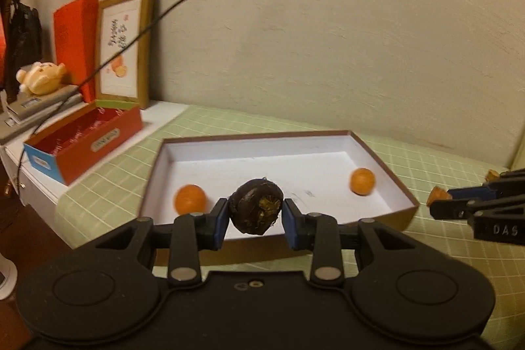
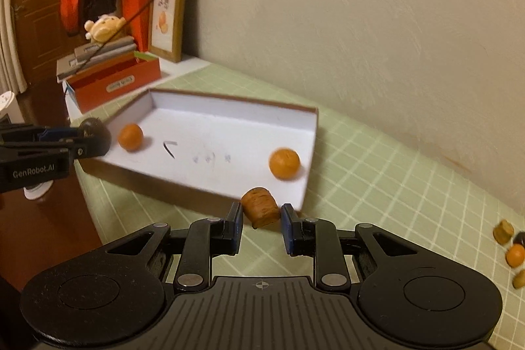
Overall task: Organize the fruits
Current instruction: 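Carry the chestnut and the cake over the white box with both tools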
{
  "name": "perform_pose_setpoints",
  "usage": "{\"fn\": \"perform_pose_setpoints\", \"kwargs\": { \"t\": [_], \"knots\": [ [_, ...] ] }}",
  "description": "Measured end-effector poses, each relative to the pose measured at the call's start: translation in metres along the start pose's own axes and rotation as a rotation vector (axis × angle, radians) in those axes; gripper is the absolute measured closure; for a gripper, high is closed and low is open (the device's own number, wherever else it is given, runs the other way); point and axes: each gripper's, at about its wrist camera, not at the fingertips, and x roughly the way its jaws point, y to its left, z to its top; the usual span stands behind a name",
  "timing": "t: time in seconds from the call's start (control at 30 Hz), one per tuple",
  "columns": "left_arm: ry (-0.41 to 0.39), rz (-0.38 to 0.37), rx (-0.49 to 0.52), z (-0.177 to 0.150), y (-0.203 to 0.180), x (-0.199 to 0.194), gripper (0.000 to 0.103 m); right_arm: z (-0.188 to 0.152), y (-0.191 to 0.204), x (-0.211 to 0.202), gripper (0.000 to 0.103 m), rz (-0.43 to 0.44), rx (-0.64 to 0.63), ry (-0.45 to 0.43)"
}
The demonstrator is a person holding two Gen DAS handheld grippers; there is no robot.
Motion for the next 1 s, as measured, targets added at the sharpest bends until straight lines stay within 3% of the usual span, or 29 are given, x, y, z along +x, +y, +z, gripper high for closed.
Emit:
{"fn": "perform_pose_setpoints", "kwargs": {
  "t": [0.33,1.0],
  "knots": [
    [-0.021,0.046,-0.018,0.012,0.024,0.012,0.078,0.030,0.019,0.024,0.078,-0.001,-0.017,-0.059],
    [-0.030,0.119,-0.059,0.040,0.056,0.076,0.078,0.073,-0.015,0.096,0.078,-0.038,0.060,-0.090]
  ]
}}
